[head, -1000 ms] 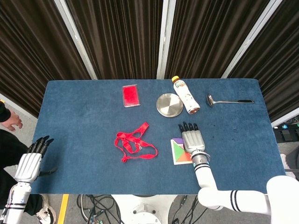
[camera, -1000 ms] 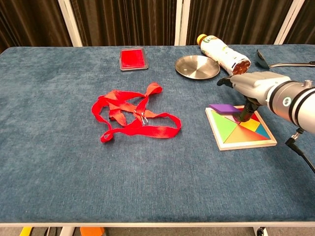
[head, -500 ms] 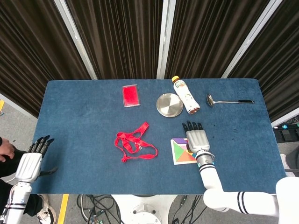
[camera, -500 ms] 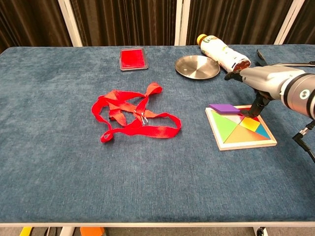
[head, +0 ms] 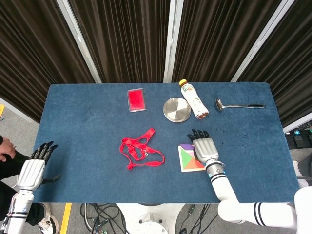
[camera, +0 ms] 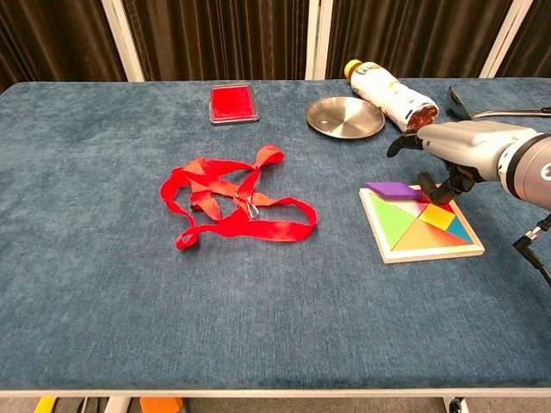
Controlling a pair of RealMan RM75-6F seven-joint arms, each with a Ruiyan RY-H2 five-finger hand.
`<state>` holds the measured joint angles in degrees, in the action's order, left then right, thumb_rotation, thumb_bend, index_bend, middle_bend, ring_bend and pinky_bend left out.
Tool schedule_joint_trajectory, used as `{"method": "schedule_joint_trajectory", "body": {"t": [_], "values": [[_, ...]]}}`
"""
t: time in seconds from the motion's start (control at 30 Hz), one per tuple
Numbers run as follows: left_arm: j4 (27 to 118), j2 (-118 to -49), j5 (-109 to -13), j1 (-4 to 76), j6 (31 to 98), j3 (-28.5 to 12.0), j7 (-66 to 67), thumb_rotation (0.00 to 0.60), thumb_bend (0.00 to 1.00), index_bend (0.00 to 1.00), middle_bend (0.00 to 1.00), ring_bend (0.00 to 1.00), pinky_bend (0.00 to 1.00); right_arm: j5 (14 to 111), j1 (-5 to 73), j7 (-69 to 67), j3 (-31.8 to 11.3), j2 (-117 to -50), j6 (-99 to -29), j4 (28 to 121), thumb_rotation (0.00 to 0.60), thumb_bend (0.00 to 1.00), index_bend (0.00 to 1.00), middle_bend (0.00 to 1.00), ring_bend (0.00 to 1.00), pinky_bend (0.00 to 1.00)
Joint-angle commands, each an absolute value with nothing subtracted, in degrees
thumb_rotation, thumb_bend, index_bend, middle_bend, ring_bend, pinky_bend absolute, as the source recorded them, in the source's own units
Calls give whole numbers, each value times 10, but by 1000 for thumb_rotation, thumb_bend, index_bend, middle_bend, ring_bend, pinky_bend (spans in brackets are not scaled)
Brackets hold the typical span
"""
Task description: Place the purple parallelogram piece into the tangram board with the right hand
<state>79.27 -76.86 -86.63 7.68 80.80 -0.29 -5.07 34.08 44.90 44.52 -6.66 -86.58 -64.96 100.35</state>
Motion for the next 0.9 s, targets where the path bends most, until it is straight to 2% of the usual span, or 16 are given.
{"method": "schedule_joint_trajectory", "body": {"t": [0.03,0.37,0.5,0.9], "values": [[793,-768,-866,77,808,-3,-51,600,61,113,35,0,167,339,450,443,-65,-865,-644,1002,600,751,185,0,0,0],[793,-768,-865,77,808,-3,-52,600,61,113,35,0,167,336,457,438,-62,-872,-633,993,600,833,243,0,0,0],[793,-768,-865,76,808,-3,-52,600,61,113,35,0,167,336,457,436,-61,-872,-635,993,600,834,280,0,0,0],[793,-768,-865,77,808,-3,-51,600,61,113,35,0,167,344,458,430,-57,-872,-636,995,600,835,292,0,0,0]]}}
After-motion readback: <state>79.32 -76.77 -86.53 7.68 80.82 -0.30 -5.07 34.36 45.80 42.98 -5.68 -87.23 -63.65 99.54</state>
